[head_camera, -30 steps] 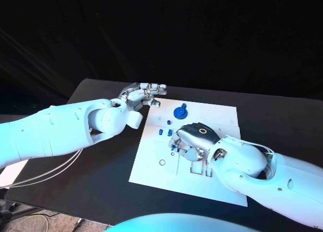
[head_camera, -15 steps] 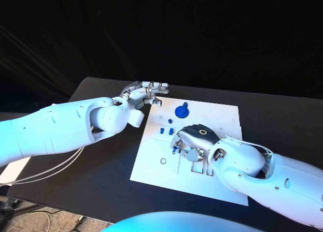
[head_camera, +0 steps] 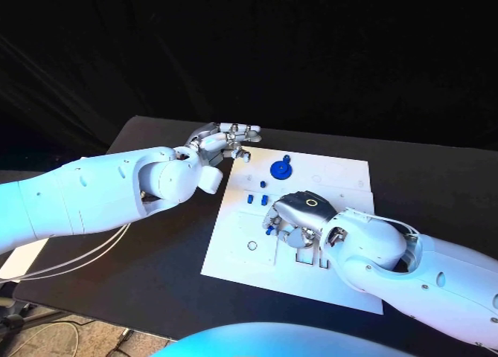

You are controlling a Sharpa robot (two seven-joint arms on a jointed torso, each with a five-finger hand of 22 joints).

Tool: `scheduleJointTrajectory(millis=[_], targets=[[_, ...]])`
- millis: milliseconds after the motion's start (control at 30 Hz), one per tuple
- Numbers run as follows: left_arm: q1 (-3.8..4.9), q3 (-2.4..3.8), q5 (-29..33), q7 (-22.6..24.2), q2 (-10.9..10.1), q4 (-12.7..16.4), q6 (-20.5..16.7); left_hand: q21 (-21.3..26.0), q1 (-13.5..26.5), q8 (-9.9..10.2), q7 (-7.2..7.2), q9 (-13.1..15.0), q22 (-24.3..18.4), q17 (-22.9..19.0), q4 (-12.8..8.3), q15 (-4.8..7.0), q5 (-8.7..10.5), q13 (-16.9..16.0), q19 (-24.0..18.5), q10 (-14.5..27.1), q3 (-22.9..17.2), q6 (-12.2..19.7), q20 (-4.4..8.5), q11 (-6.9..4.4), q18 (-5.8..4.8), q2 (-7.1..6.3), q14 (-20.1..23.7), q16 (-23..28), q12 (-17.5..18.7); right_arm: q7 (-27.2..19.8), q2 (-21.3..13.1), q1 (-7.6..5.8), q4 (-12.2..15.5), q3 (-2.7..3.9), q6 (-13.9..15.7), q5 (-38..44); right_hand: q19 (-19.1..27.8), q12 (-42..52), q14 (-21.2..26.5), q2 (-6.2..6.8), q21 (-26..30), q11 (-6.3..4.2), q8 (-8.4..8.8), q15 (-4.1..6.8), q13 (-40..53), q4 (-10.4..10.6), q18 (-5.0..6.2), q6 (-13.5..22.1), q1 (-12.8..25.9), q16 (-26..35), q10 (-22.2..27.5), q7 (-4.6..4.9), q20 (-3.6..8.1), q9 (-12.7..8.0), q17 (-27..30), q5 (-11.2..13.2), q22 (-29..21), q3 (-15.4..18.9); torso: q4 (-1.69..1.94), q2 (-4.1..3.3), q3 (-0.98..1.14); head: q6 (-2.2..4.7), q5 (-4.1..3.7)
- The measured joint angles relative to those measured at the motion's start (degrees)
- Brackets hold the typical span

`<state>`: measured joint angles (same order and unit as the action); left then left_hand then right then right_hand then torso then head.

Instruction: Assemble the parts on the task board

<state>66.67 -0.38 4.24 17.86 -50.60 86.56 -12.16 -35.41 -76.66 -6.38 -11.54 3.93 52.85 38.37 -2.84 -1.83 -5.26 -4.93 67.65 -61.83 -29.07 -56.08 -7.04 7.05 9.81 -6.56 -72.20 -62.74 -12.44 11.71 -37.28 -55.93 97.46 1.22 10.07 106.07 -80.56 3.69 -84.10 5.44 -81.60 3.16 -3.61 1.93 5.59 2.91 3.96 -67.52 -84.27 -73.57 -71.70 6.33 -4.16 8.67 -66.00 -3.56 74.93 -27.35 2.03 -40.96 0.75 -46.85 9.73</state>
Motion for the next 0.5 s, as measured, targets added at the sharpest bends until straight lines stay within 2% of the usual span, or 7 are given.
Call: scheduleJointTrajectory(millis=[500], targets=[[0.00, 0.00, -0.4, -0.1, 0.0, 0.0, 0.3, 0.0, 0.0, 0.0, 0.00, 0.0, -0.1, -0.1, 0.0, 0.00, 0.00, 0.0, 0.0, 0.0, 0.0, 0.0, 0.00, 0.00, 0.00, 0.00, 0.0, 0.0, 0.0, 0.3, 0.6, -0.12, -0.4, -0.20, -1.2, 0.1, -0.2, -0.1, 0.2, 0.30, 0.0, 0.02, -0.16, -0.19, -0.1, 0.0, 0.00, 0.1, 0.3, 0.0, -0.2, -0.10, -0.17, 0.1, 0.1, 0.0, 0.0, 0.0, -0.02, 0.01, -0.03, -0.23, 0.06]])
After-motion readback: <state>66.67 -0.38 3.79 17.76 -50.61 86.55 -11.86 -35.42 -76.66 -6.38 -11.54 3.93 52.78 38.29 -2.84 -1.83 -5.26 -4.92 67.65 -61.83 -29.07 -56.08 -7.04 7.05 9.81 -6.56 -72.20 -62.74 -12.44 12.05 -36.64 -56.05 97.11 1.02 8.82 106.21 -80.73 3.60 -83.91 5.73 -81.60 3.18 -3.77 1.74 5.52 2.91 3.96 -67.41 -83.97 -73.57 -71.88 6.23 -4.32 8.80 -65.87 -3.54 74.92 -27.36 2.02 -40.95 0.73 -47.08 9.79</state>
